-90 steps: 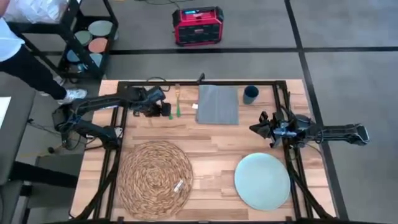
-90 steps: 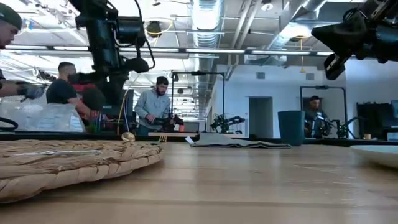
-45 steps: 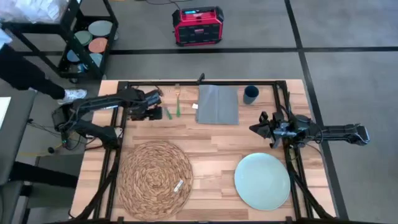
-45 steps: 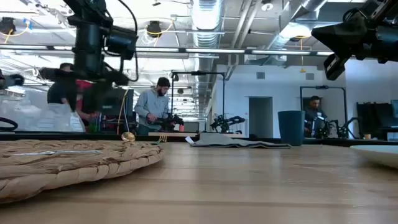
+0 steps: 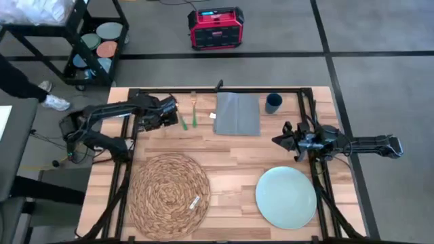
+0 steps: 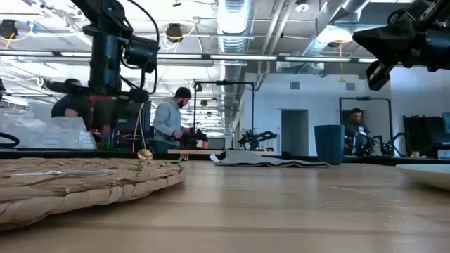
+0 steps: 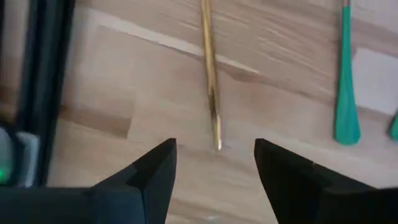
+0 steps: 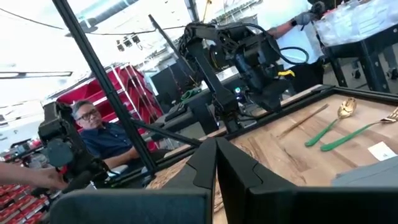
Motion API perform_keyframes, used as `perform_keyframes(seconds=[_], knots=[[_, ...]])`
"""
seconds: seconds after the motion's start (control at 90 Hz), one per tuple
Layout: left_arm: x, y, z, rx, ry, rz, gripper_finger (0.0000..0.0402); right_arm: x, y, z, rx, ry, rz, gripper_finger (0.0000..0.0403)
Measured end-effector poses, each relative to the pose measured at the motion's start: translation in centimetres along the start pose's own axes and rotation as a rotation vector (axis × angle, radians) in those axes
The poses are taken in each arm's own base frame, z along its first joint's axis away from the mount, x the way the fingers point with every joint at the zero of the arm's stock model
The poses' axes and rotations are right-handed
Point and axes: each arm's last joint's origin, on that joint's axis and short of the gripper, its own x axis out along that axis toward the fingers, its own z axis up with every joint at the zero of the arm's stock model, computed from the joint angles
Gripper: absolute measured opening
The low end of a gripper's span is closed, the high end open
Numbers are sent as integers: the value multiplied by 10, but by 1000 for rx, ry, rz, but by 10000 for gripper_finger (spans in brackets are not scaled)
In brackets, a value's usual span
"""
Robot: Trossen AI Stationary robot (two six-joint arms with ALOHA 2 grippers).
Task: Set table place
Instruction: Put the gold table knife to the left of the brown table mat
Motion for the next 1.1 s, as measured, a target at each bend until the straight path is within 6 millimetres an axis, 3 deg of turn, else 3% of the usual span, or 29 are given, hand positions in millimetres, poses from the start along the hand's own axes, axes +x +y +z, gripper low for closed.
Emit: perform_keyframes(seconds=[0.144, 0.633, 1.1], knots=[[15, -14, -4, 27, 4, 13, 201, 0, 0, 0, 0, 1, 2, 0], [46, -26, -5, 80, 7, 118, 201, 0, 1, 0, 1, 7, 15, 0], [71, -11, -12, 11, 48, 72, 199, 0, 1, 0, 1, 13, 29, 0]])
